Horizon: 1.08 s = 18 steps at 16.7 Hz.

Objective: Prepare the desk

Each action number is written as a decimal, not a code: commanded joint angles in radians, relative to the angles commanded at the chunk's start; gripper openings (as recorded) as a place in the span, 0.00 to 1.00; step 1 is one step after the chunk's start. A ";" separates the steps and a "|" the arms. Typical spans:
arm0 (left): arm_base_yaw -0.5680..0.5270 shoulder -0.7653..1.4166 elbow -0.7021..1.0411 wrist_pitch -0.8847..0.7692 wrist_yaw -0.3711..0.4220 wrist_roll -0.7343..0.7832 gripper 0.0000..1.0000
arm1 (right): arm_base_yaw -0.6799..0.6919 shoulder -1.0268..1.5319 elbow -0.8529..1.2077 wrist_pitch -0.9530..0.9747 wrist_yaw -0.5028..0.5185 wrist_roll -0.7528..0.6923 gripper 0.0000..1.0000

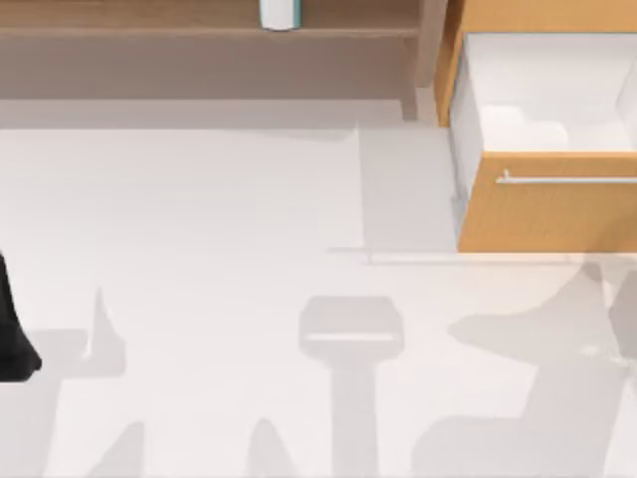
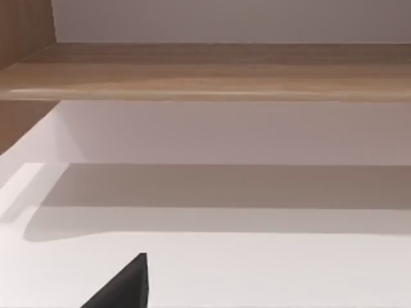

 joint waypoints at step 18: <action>0.000 0.000 0.000 0.000 0.000 0.000 1.00 | 0.303 0.323 -0.041 0.594 -0.020 -0.274 1.00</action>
